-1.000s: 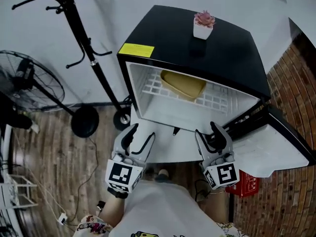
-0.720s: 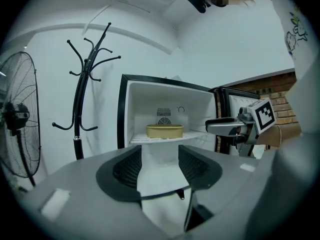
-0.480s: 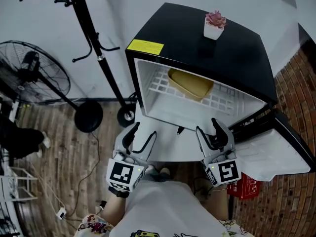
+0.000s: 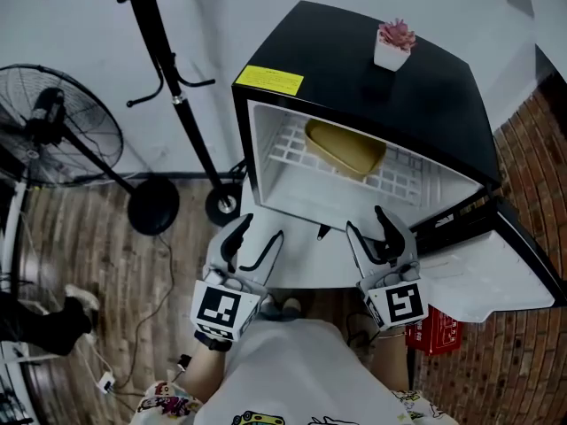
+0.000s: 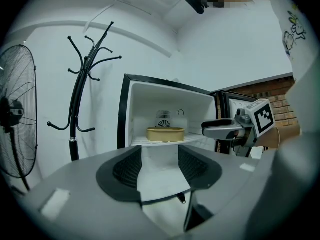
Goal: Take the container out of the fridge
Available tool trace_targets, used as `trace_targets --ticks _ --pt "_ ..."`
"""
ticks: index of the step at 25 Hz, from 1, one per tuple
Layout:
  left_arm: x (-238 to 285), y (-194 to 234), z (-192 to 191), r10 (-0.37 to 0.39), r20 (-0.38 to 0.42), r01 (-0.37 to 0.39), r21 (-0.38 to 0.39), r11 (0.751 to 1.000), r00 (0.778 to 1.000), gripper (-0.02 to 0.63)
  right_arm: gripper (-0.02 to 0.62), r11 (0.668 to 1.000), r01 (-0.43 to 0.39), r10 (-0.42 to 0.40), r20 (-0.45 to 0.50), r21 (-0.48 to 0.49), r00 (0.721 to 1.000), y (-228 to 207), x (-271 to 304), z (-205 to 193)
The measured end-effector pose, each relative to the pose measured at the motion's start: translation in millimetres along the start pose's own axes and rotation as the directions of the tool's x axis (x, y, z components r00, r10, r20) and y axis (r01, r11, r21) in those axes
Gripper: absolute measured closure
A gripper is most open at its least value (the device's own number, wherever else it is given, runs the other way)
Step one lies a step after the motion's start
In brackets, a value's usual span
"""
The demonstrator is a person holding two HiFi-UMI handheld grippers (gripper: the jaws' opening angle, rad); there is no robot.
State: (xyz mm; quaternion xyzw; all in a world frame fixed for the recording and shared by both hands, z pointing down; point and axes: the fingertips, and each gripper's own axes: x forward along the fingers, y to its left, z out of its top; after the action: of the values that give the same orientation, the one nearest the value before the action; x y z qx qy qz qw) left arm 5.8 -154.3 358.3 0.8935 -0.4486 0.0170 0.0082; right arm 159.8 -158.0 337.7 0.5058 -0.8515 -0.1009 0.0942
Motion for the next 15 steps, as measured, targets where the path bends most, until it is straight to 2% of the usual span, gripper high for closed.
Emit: trace_targets --ticks 5,9,15 --pt "-0.5 -2.5 -7.4 0.009 -0.045 -0.01 -0.023 1.0 0.999 0.387 0.379 0.999 -0.017 0.015 -0.034 -0.047 0.999 1.8 8.5 0.4" --pt "1.0 -5.7 -8.0 0.002 -0.009 -0.003 -0.022 1.0 1.0 0.388 0.379 0.989 -0.066 0.066 -0.006 -0.134 0.998 8.0 19.4 8.6" --pt "1.0 -7.4 -13.8 0.016 -0.053 -0.019 -0.053 0.998 0.998 0.394 0.376 0.976 -0.103 0.089 -0.076 -0.19 0.993 6.1 34.4 1.5"
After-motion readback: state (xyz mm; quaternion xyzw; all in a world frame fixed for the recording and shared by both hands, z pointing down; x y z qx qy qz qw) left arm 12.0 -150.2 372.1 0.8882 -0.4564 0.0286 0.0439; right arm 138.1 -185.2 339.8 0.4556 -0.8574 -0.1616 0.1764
